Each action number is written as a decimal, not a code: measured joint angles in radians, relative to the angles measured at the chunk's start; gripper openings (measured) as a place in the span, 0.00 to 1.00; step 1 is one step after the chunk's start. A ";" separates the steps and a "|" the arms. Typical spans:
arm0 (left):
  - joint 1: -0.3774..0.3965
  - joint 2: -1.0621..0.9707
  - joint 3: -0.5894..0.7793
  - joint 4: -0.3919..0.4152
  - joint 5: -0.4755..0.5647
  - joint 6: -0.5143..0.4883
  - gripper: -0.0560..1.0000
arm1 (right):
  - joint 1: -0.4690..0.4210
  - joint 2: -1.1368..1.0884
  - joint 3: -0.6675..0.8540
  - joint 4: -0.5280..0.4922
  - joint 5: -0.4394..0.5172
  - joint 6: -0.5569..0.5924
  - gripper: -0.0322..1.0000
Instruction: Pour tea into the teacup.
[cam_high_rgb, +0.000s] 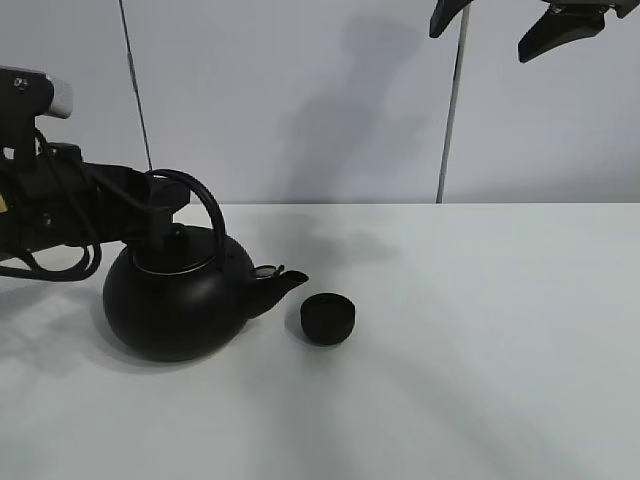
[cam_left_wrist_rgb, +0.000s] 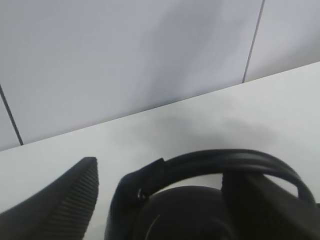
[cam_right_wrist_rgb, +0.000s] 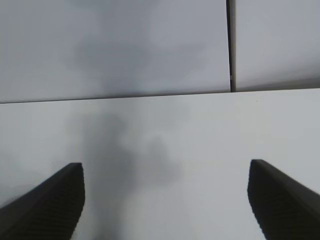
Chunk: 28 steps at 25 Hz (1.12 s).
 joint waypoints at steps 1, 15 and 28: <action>0.000 -0.001 0.006 0.005 -0.004 -0.008 0.53 | 0.000 0.000 0.000 0.000 0.000 0.000 0.63; 0.000 -0.170 0.179 -0.039 -0.062 0.032 0.59 | 0.000 0.000 0.000 0.000 0.001 0.000 0.63; 0.000 -0.594 0.052 0.088 0.779 -0.215 0.59 | 0.000 0.000 0.000 0.000 0.001 0.000 0.63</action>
